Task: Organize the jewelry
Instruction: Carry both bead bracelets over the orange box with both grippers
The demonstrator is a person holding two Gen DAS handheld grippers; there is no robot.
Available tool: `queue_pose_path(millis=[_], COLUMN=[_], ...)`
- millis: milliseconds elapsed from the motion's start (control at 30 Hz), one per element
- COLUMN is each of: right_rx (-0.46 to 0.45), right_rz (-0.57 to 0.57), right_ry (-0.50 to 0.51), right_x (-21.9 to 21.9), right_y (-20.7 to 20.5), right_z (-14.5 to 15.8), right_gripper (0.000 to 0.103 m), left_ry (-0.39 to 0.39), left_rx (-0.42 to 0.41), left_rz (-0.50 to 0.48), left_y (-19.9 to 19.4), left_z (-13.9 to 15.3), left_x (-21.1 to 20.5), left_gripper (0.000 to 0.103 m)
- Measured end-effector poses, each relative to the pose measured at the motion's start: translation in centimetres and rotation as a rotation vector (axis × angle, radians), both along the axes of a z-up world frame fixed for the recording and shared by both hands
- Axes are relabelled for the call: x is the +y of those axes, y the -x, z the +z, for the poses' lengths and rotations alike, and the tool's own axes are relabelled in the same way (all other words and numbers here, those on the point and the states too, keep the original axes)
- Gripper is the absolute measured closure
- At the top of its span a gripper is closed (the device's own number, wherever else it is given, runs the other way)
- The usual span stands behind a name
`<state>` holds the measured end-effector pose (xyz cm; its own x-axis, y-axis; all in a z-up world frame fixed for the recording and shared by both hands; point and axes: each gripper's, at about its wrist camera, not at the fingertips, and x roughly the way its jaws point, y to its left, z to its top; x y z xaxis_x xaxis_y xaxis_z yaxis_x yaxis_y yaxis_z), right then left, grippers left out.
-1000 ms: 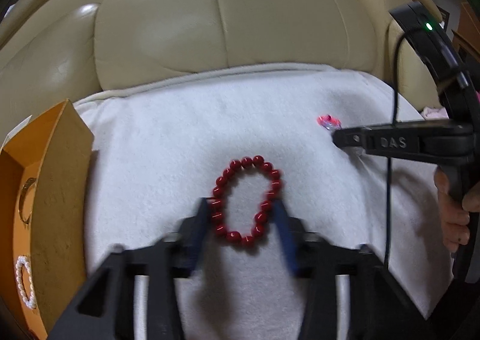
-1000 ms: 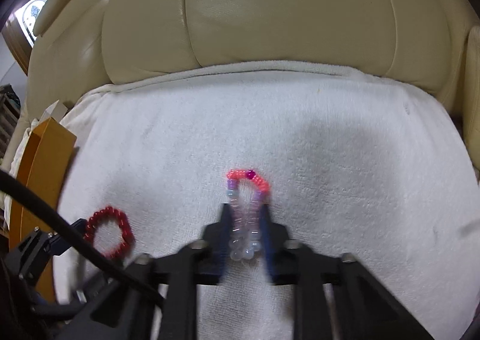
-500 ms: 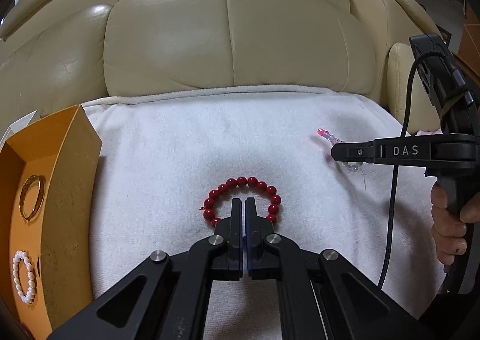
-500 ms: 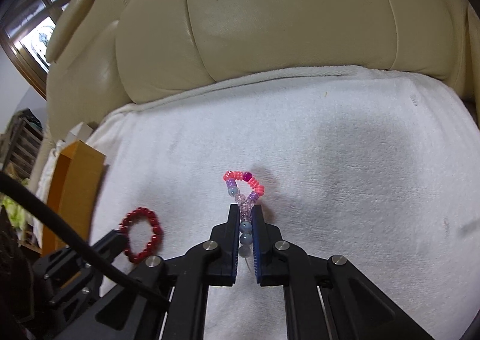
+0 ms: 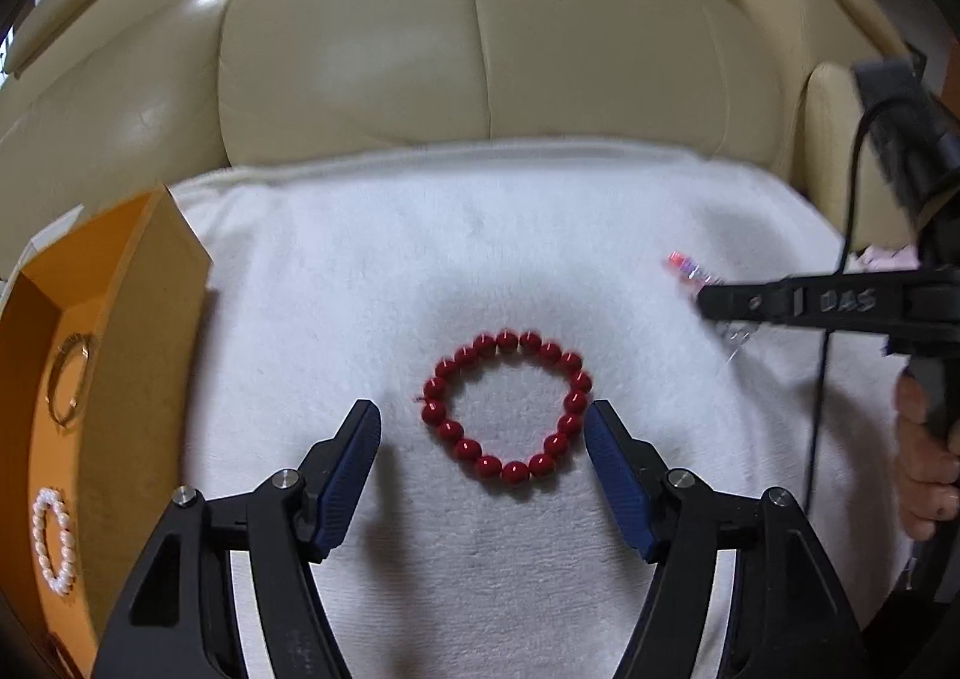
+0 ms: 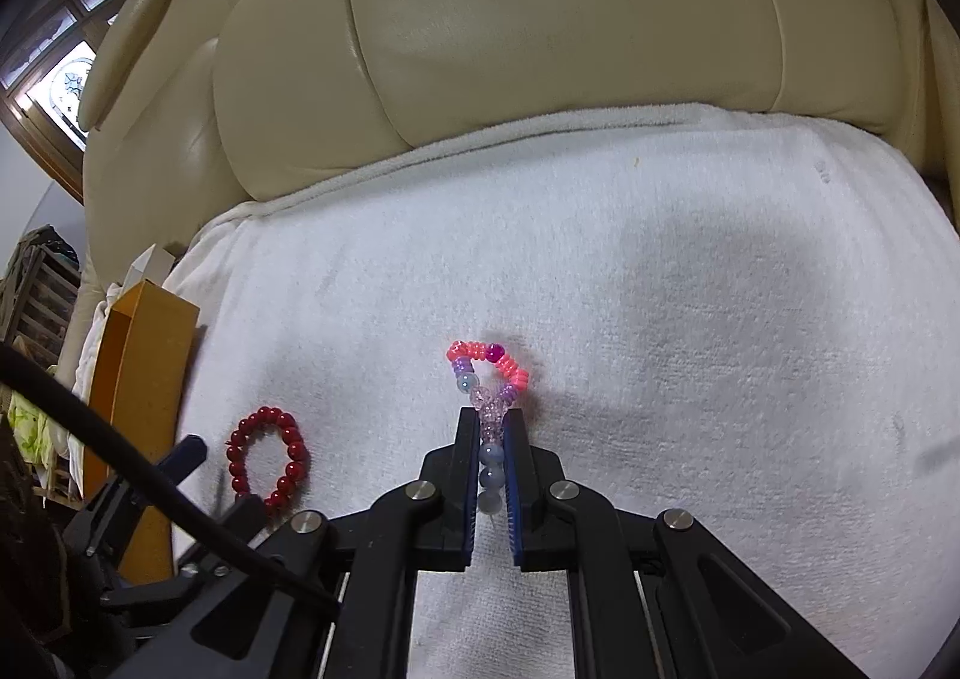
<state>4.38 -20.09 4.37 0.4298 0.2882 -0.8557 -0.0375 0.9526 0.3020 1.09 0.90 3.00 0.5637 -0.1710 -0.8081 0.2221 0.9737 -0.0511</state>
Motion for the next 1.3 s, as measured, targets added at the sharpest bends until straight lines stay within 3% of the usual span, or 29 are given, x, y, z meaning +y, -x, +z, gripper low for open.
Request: queue_pose_path(millis=[100,133,167,233,333,367,967,1300], right_rx=[0.01,0.009,0.008,0.004,0.001,-0.002,-0.065,-0.157], right_rz=[0.001,0.001,0.001,0.002,0.001,0.002,0.054,0.145], right_ry=[0.008,0.009,0.009,0.008,0.006,0.005,-0.063,-0.1], right_x=[0.4,0.5,0.4,0.4,0.2,0.2,1.6,4.8], right_y=[-0.2,-0.2,-0.1,-0.1,0.1,0.1,0.8,2.1], right_z=[-0.6,-0.6,-0.5,-0.4,-0.3,-0.2,1.9,4.0], right_gripper=[0.095,0.095,0.095,0.095,0.095,0.095,0.095,0.095], left_ry=[-0.03,-0.008,0.01,0.03,0.041,0.054,0.161,0.2], left_rx=[-0.047,-0.053,-0.054,-0.056,-0.057,-0.06,-0.132,-0.237], left_rz=[-0.023,-0.022,-0.019,-0.023,-0.023,-0.025,-0.01,0.004], left_y=[0.0,-0.1,-0.1,-0.1,-0.1,0.0,2.2,5.8], left_z=[-0.3,-0.2,-0.1,0.1,0.3,0.5,4.3,8.1], left_x=[-0.9,-0.8,-0.7,-0.7,-0.5,-0.5,1.3,3.1], left_gripper=[0.033,0.044,0.063,0.085,0.086,0.095,0.094,0.094])
